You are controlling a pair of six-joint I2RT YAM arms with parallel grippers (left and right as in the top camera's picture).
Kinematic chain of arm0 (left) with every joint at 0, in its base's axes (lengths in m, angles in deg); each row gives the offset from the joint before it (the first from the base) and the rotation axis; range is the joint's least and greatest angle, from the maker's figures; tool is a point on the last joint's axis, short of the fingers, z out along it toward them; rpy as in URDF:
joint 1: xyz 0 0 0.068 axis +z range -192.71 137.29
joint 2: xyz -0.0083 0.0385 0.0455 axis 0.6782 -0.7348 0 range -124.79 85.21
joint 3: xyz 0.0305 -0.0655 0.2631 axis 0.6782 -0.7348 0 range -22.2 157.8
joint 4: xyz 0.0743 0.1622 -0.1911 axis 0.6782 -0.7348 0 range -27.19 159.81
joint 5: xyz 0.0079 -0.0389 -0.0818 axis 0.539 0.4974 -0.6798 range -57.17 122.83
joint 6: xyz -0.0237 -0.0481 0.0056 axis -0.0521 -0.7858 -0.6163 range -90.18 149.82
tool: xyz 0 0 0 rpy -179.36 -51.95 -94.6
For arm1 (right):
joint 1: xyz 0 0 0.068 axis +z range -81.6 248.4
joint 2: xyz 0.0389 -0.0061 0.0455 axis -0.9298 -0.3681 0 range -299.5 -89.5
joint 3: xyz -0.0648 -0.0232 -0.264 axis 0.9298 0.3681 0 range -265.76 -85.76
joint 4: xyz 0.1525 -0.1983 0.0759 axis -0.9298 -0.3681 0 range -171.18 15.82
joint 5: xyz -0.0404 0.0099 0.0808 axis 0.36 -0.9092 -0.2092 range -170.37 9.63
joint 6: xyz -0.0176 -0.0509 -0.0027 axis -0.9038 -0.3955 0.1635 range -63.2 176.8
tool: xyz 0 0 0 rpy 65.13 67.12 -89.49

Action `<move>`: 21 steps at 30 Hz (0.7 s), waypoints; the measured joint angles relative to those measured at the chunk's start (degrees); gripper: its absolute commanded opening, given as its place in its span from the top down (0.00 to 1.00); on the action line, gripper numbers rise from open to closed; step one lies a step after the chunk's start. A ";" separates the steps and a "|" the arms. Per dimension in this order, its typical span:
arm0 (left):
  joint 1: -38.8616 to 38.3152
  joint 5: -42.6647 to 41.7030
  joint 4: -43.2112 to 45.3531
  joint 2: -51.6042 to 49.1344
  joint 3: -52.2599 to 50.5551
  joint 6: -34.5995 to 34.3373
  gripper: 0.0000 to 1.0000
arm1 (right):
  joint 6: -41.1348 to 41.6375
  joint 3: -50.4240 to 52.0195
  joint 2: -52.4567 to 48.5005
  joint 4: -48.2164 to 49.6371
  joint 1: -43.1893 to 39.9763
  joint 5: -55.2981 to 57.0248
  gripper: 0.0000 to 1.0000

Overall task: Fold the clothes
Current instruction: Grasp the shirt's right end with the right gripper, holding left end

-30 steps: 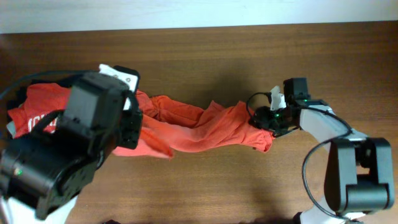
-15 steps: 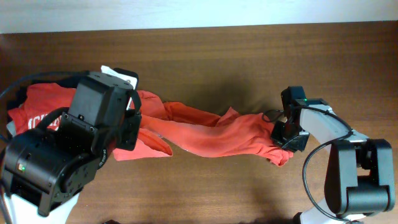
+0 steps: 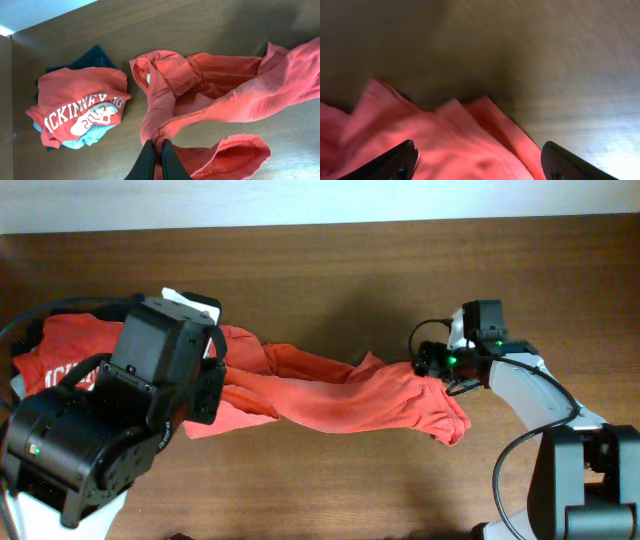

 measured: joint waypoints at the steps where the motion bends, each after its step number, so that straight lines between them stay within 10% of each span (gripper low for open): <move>1: 0.00 0.13 0.07 0.00 0.00 0.00 0.99 | -0.46 0.00 -0.28 2.23 0.00 -1.46 0.16; 6: 0.00 0.17 0.11 0.00 0.00 0.00 0.99 | -1.29 0.00 -4.09 6.56 0.02 -5.81 0.27; 9: 0.00 0.17 0.15 0.00 0.00 0.00 0.99 | -1.51 0.00 -7.91 6.60 0.37 -9.29 0.66; 21: 0.00 0.22 0.52 0.00 0.02 0.00 0.99 | -1.75 0.15 13.40 -4.46 -6.84 -11.65 0.77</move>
